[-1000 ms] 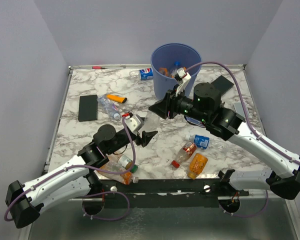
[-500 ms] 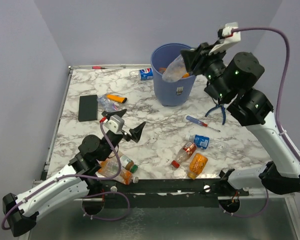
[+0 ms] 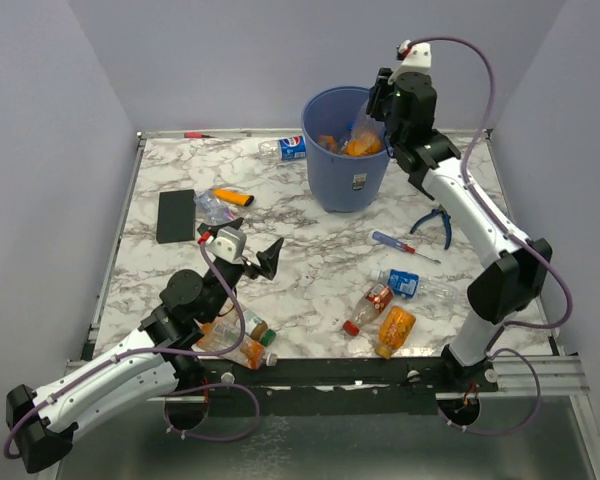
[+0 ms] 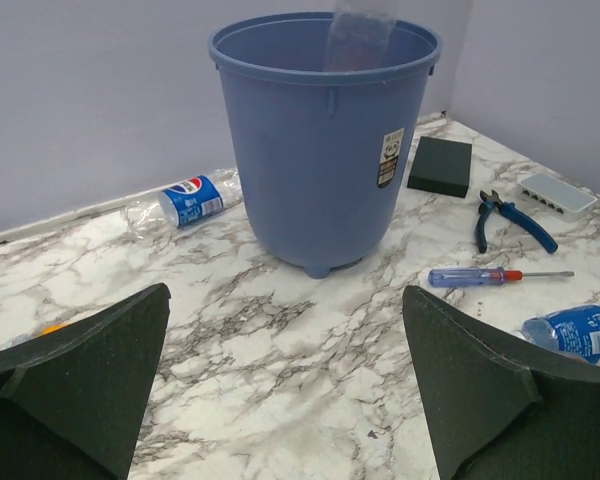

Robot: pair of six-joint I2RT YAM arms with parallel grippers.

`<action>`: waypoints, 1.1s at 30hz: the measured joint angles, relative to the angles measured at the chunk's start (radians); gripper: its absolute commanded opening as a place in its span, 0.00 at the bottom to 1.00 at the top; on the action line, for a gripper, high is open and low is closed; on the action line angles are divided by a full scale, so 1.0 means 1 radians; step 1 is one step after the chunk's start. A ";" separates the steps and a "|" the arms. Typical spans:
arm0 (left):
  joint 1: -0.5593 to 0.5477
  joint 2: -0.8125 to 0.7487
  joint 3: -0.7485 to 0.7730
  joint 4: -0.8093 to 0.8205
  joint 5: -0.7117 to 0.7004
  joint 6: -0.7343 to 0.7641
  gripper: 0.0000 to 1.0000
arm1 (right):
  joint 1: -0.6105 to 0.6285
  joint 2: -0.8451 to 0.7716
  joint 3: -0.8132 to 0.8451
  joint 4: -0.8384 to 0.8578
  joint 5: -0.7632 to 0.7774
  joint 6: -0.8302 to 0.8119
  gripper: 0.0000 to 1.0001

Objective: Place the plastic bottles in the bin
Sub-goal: Place the plastic bottle in the trash bin.

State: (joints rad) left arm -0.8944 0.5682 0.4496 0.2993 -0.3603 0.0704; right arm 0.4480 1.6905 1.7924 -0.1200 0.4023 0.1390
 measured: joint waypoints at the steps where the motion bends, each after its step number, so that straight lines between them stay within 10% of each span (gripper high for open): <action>1: 0.000 -0.001 0.000 0.000 -0.001 0.000 0.99 | -0.002 0.031 0.000 0.007 0.000 -0.001 0.00; 24: 0.000 0.045 -0.002 0.008 0.001 0.001 0.99 | -0.015 0.035 -0.106 0.046 -0.340 0.139 0.00; 33: 0.000 0.049 -0.002 0.010 0.001 0.001 0.99 | -0.016 0.006 -0.133 0.107 -0.230 0.126 0.00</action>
State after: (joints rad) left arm -0.8944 0.6174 0.4477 0.3088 -0.3592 0.0711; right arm 0.4316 1.6966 1.6596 -0.0132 0.1719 0.2653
